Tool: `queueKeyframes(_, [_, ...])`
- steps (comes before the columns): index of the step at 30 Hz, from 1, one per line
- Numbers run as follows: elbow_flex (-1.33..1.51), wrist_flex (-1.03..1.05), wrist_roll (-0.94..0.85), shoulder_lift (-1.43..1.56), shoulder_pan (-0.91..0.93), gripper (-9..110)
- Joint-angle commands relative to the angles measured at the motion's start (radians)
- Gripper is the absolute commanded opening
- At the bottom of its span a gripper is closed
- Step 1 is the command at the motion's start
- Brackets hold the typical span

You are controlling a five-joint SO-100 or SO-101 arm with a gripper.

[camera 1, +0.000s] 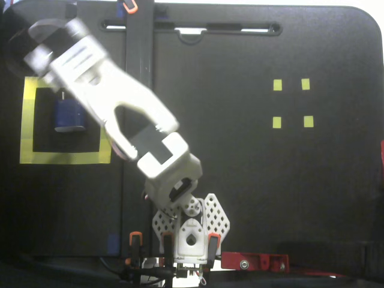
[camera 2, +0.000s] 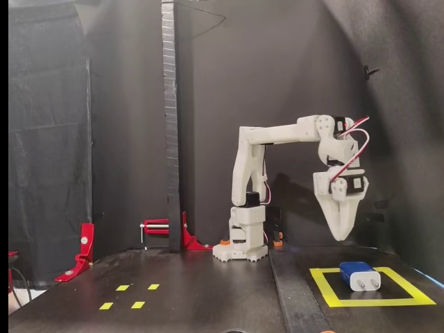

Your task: Grasp the block and place it in the designated area.

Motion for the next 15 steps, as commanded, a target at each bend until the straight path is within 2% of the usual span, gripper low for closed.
queueKeyframes(1, [-0.018,-0.011,-0.037,0.002,0.117,0])
queueKeyframes(15, [-0.063,-0.071,-0.241,-0.037,0.733,0])
